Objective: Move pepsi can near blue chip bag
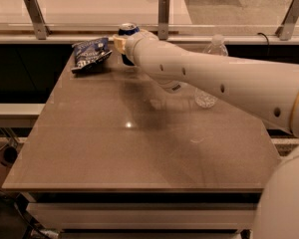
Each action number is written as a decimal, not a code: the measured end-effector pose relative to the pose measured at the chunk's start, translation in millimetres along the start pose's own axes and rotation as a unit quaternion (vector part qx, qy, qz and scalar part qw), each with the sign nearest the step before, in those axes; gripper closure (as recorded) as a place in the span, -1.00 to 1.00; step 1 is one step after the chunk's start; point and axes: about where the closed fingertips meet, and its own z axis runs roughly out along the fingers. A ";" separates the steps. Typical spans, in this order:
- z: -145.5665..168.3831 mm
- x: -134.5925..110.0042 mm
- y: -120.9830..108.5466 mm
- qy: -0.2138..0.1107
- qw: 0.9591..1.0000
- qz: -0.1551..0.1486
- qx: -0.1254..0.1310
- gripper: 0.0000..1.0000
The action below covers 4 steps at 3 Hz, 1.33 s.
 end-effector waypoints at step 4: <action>25.3 30.1 -3.6 0.003 0.999 0.025 0.025 1.00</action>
Offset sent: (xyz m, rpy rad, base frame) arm 0.0231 0.0078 -0.0235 0.0032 0.0251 -0.0437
